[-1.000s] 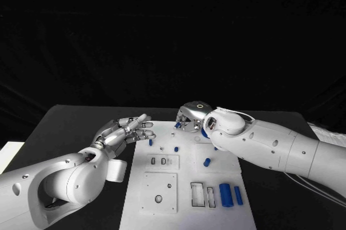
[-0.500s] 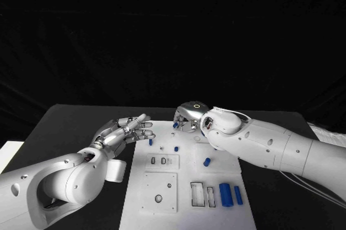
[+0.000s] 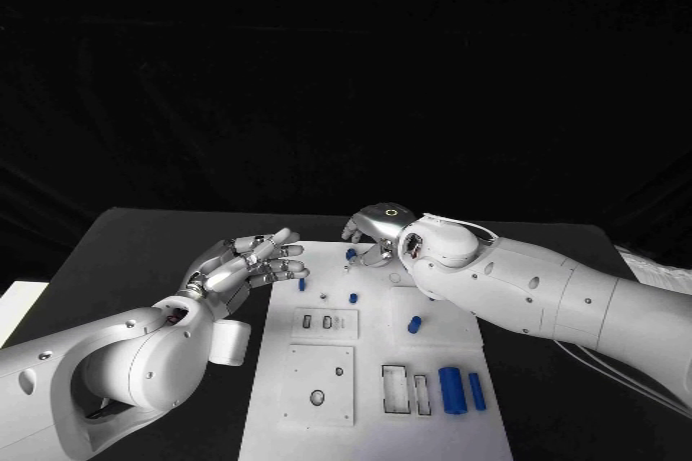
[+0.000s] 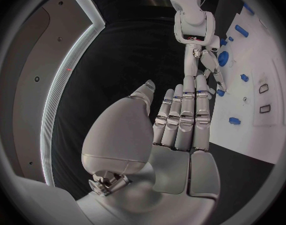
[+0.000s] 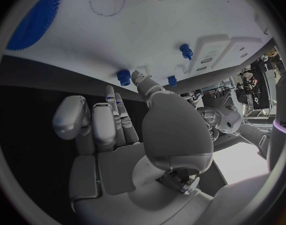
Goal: Assemble the parts on the task board
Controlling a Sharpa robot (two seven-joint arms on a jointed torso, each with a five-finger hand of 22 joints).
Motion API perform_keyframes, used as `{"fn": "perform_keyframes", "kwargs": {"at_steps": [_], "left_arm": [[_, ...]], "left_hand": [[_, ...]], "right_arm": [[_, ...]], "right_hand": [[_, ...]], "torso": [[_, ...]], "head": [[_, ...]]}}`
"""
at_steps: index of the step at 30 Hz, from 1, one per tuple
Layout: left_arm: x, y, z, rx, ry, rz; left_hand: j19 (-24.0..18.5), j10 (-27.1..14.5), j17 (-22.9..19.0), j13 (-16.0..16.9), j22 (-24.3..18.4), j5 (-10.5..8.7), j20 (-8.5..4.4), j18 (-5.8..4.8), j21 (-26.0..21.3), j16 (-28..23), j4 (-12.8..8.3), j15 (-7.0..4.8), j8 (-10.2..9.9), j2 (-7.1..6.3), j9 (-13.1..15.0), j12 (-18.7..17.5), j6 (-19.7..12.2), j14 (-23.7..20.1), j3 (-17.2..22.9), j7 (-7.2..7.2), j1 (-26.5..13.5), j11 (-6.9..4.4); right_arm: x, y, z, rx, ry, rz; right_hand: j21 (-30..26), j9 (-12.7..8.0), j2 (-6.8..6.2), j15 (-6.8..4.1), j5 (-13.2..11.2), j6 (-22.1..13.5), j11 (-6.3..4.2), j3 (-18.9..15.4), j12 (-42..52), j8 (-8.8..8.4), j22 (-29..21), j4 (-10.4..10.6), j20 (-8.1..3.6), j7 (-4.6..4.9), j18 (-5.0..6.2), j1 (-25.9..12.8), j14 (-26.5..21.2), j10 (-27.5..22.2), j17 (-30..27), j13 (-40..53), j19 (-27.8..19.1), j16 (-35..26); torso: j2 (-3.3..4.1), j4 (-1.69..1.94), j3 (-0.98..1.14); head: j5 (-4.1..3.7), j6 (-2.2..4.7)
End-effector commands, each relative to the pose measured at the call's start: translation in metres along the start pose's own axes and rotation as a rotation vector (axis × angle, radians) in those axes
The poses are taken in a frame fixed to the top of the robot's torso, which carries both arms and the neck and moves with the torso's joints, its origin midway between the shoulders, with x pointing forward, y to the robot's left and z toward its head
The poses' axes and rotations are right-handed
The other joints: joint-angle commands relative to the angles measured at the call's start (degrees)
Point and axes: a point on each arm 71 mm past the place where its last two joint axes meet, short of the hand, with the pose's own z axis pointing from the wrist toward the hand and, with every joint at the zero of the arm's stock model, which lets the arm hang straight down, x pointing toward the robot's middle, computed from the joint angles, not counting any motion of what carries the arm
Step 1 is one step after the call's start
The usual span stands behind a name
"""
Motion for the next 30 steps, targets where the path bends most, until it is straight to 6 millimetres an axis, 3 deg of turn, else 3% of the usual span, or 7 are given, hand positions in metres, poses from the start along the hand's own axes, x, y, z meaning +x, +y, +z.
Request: {"fn": "perform_keyframes", "kwargs": {"at_steps": [1, 5, 13, 18, 22, 25, 30], "left_arm": [[0.002, -0.001, 0.000, 0.003, 0.020, -0.010], [0.001, -0.001, 0.000, 0.003, 0.020, -0.010], [0.000, -0.001, 0.000, 0.001, 0.021, -0.012], [-0.001, -0.002, -0.001, 0.000, 0.019, -0.013], [-0.002, -0.001, -0.001, 0.000, 0.018, -0.014], [-0.003, -0.001, 0.000, -0.001, 0.017, -0.014], [-0.003, -0.001, 0.000, -0.002, 0.019, -0.015]], "left_hand": [[-0.28, -0.35, 0.06, -0.06, -0.08, -0.21, 0.01, 0.05, -0.26, -0.42, -0.42, 0.00, -0.30, 0.49, -0.04, -0.39, -0.31, -0.30, -0.02, 0.28, 0.20, 0.06], [-0.28, -0.35, 0.06, -0.06, -0.08, -0.21, 0.01, 0.05, -0.26, -0.42, -0.42, 0.00, -0.30, 0.49, -0.04, -0.39, -0.31, -0.30, -0.02, 0.28, 0.20, 0.06], [-0.28, -0.35, 0.06, -0.06, -0.08, -0.21, 0.01, 0.05, -0.26, -0.42, -0.42, 0.00, -0.30, 0.49, -0.04, -0.39, -0.31, -0.30, -0.02, 0.28, 0.20, 0.06], [-0.29, -0.36, 0.07, -0.06, -0.08, -0.21, 0.01, 0.05, -0.27, -0.43, -0.43, 0.00, -0.31, 0.49, -0.04, -0.39, -0.32, -0.31, -0.02, 0.28, 0.20, 0.07], [-0.35, -0.42, 0.10, -0.06, -0.11, -0.22, 0.03, 0.05, -0.30, -0.54, -0.47, 0.03, -0.36, 0.50, -0.04, -0.40, -0.36, -0.38, -0.01, 0.32, 0.21, 0.10], [-0.35, -0.42, 0.10, -0.06, -0.11, -0.22, 0.03, 0.05, -0.30, -0.54, -0.47, 0.03, -0.36, 0.50, -0.04, -0.40, -0.36, -0.38, -0.01, 0.32, 0.21, 0.10], [-0.35, -0.42, 0.10, -0.06, -0.11, -0.22, 0.03, 0.05, -0.30, -0.54, -0.47, 0.03, -0.36, 0.50, -0.04, -0.40, -0.36, -0.38, -0.01, 0.32, 0.21, 0.10]], "right_arm": [[-0.001, -0.002, -0.001, 0.014, -0.024, -0.009], [-0.006, -0.004, -0.007, 0.011, -0.057, -0.001], [-0.020, -0.026, -0.042, 0.046, -0.117, 0.092], [-0.024, -0.051, -0.070, 0.145, -0.061, 0.208], [-0.022, -0.069, -0.087, 0.217, 0.015, 0.249], [-0.019, -0.079, -0.094, 0.257, 0.061, 0.251], [-0.016, -0.086, -0.099, 0.287, 0.103, 0.234]], "right_hand": [[-1.71, 0.11, -0.22, 0.82, 0.44, -3.03, 0.96, -7.65, 0.37, 0.16, -2.59, 4.03, 0.98, 0.52, 1.19, 4.11, 0.60, -3.74, -1.55, 0.13, -0.77, -0.81], [-1.98, 0.22, 0.27, 0.38, 0.55, -1.83, 0.28, -9.65, 1.67, 0.21, -3.00, 7.74, 0.69, 0.73, 1.22, 7.47, 0.66, -1.69, -2.02, 0.24, -0.43, -0.89], [1.95, 0.64, 1.43, -1.06, 1.82, 2.55, -1.41, -8.85, 7.06, 1.25, 3.67, 8.84, -0.63, 0.94, 0.02, 8.26, 2.10, 10.06, 4.84, 2.58, 2.26, 2.86], [5.06, 0.78, -0.03, -3.05, 1.74, 4.67, -3.75, -9.73, 14.37, 1.95, 8.66, 9.28, -2.41, -0.67, -0.79, 8.05, 2.88, 21.08, 10.25, 7.58, 4.17, 5.85], [8.05, 0.59, -0.15, -3.75, 4.30, 4.62, -5.13, -12.85, 51.43, 1.98, 13.46, 10.68, -3.05, -1.54, -1.97, 7.00, 3.78, 25.06, 18.06, 46.95, 5.84, 9.92], [9.44, 0.53, 0.35, -3.17, 4.99, 4.04, -3.85, -15.45, 69.50, 2.14, 15.80, 12.56, -3.12, -0.36, -1.94, 6.73, 4.17, 24.37, 22.44, 67.31, 6.32, 11.92], [10.23, 0.45, -0.55, -2.43, 5.07, 3.00, -3.13, -17.45, 77.77, 2.20, 17.09, 14.46, -2.29, -0.16, -2.24, 6.93, 4.42, 25.93, 24.53, 77.02, 6.51, 12.78]], "torso": [[-0.01, 0.13, -0.01], [-0.04, 0.20, 0.00], [-0.07, 0.04, -0.01], [-0.12, -0.49, 0.15], [-0.13, -0.76, 0.18], [-0.08, -0.78, 0.20], [-0.10, -0.47, 0.17]], "head": [[-0.08, 0.12], [-0.18, 0.05], [-0.55, 0.22], [-0.57, 0.41], [-0.67, 0.47], [-0.63, 0.45], [-1.00, 0.29]]}}
